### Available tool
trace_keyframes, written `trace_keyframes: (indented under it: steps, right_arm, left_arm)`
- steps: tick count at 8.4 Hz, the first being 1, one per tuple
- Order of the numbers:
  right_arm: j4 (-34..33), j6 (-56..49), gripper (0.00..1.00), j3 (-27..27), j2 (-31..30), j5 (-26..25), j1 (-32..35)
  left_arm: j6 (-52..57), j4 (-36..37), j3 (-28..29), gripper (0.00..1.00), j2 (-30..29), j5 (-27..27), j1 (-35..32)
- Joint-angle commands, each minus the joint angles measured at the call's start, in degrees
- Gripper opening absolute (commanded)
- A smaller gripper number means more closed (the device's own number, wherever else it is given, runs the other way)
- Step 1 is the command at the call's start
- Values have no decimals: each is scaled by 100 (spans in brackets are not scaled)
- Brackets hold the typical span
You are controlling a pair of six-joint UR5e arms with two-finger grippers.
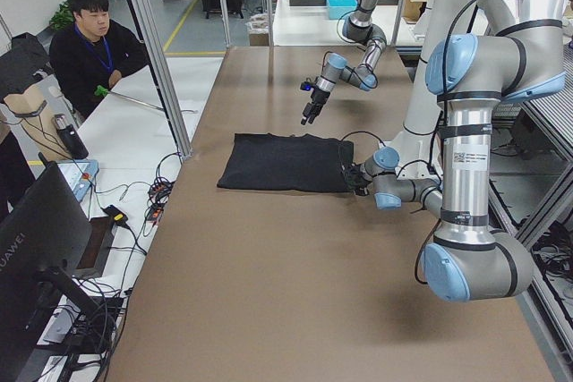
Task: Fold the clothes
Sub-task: 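Move both grippers to the shirt's corners nearest the robot and grasp them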
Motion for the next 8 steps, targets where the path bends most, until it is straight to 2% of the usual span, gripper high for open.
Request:
trace_keyframes:
  steps: [1,2,3,4,5,6,8]
  right_arm:
    - [0,0,94,5,-17,0,-3]
    - [0,0,94,5,-17,0,-11]
    - [0,0,94,5,-17,0,-3]
    - [0,0,94,5,-17,0,-11]
    - [0,0,94,5,-17,0,-3]
    - [0,0,94,14,-17,0,-20]
    - [-87,79,92,-12,-34,-401,-431]
  left_arm:
    - [5,0,13,65,0,84,-18]
    - [5,0,13,61,-9,84,-9]
    - [5,0,13,51,-9,84,-9]
    - [5,0,4,37,-17,84,-9]
    - [-4,-9,4,10,-26,84,-9]
    - [5,-18,-4,0,-26,84,-18]
    - [5,-18,-5,0,-78,84,-27]
